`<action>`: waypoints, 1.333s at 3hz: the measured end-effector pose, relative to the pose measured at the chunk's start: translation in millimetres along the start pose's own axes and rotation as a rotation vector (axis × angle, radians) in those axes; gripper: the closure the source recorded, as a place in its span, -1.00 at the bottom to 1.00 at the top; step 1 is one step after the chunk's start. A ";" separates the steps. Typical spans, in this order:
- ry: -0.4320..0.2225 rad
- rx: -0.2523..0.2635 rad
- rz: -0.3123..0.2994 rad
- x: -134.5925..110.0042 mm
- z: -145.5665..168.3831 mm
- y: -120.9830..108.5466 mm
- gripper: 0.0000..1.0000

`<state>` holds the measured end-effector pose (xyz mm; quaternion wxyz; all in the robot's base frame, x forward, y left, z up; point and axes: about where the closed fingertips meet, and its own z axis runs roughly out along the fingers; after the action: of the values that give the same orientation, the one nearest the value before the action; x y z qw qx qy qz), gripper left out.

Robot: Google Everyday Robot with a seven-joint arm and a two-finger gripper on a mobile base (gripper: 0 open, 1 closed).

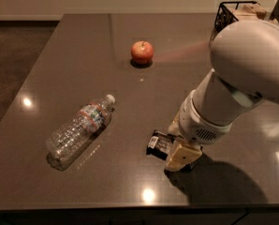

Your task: Move rxbar chocolate near apple

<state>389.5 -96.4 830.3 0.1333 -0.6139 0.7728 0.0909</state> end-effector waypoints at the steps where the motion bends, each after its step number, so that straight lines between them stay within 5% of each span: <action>1: -0.006 -0.007 0.028 -1.3 -3.2 -3.5 0.31; 2: -0.015 0.012 0.065 -2.7 -17.6 -20.2 0.76; 3: -0.020 0.035 0.116 -2.1 -32.9 -51.2 1.00; 4: -0.051 0.050 0.175 -6.2 -38.9 -92.9 1.00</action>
Offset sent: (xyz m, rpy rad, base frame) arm 0.0433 -0.0172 0.0393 0.0355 -0.0099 -0.1218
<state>477.5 -123.8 871.2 0.1597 -0.5379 0.8219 0.0986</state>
